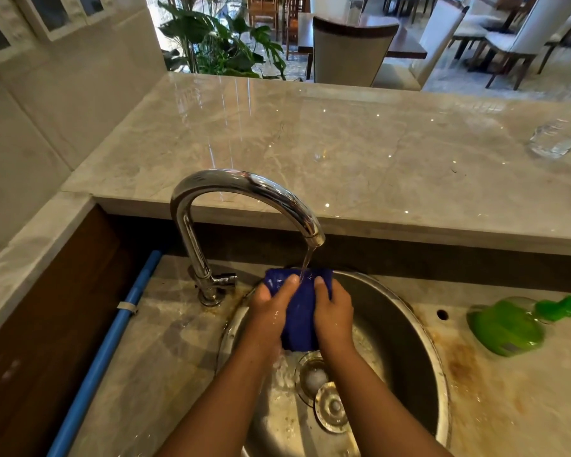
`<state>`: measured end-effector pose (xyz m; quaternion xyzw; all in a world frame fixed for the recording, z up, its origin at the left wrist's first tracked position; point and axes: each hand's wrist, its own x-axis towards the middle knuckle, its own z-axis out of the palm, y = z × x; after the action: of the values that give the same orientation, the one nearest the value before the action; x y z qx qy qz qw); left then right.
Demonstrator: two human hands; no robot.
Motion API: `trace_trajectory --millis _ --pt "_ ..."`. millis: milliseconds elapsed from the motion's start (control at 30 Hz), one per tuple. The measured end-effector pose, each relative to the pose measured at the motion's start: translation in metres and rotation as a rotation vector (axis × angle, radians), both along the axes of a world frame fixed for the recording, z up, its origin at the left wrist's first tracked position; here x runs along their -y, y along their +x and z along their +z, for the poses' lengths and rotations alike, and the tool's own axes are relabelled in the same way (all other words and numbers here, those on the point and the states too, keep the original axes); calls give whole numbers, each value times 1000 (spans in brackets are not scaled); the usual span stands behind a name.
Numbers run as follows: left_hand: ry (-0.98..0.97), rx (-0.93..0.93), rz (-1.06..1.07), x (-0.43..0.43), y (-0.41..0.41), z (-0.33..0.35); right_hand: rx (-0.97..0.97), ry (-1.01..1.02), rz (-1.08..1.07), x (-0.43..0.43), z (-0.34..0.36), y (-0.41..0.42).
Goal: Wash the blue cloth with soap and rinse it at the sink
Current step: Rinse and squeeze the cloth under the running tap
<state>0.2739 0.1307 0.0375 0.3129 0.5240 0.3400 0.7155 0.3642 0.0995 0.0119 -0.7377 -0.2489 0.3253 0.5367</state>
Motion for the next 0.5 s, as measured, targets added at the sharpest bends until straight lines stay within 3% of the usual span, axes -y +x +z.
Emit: trace_trajectory --millis 133,267,400,500 --pt "-40 -134 136 -19 1 -5 -43 200 94 12 22 -22" --pt "-59 -194 48 -3 18 -6 156 134 146 5 23 -33" --pt "-14 46 -8 10 11 2 -91 35 17 -5 12 -6" --pt "16 127 -92 6 0 12 -274 -31 8 -6 12 6"
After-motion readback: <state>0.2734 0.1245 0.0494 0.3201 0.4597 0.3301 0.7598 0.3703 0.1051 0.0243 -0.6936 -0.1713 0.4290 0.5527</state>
